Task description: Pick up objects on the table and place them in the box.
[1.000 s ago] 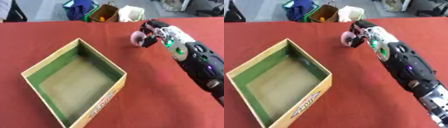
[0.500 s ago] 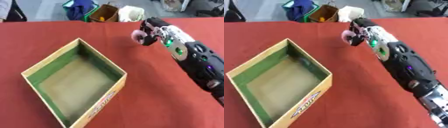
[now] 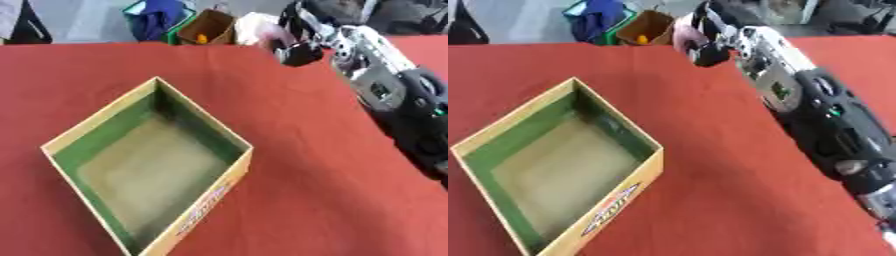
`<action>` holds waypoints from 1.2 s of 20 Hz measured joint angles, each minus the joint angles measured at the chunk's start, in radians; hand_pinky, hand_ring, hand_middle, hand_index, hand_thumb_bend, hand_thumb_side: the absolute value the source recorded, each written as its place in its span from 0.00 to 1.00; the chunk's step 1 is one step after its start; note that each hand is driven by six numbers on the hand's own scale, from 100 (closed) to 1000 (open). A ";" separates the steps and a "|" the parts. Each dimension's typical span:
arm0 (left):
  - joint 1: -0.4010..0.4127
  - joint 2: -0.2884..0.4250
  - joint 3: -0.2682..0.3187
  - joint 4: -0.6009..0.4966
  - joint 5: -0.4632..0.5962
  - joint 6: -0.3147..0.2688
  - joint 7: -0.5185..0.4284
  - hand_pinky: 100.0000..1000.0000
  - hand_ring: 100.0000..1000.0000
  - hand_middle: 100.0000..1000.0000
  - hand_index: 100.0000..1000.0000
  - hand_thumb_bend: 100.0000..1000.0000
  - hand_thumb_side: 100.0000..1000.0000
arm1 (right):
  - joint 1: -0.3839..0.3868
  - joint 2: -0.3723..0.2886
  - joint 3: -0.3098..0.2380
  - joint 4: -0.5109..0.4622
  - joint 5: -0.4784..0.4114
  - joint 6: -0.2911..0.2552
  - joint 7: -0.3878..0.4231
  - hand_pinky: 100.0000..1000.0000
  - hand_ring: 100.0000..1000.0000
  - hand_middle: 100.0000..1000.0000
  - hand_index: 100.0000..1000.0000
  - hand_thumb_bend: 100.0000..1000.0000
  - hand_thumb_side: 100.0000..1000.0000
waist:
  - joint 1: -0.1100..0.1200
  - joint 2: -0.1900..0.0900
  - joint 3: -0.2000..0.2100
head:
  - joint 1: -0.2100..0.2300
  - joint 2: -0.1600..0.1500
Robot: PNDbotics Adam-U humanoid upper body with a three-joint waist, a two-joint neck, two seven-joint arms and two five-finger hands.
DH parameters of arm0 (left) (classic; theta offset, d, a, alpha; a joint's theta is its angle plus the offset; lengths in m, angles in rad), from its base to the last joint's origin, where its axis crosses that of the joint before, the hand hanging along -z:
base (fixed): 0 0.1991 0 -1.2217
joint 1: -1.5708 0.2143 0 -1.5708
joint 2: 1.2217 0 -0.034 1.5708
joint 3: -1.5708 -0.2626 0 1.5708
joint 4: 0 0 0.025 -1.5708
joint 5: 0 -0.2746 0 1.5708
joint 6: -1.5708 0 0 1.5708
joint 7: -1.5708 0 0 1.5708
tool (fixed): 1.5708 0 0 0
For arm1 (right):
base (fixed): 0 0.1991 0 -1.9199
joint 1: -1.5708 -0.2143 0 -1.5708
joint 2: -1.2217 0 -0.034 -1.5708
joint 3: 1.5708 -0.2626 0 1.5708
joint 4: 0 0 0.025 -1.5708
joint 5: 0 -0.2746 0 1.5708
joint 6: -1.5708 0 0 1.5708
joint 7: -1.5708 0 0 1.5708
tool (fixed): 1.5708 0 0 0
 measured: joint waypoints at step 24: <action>-0.001 0.000 0.000 0.000 0.001 0.000 0.000 0.34 0.29 0.22 0.39 0.00 0.79 | -0.053 0.097 0.171 -0.229 -0.167 -0.208 0.067 0.18 0.45 0.25 0.44 0.00 0.00 | -0.001 -0.005 0.004 | 0.009 0.001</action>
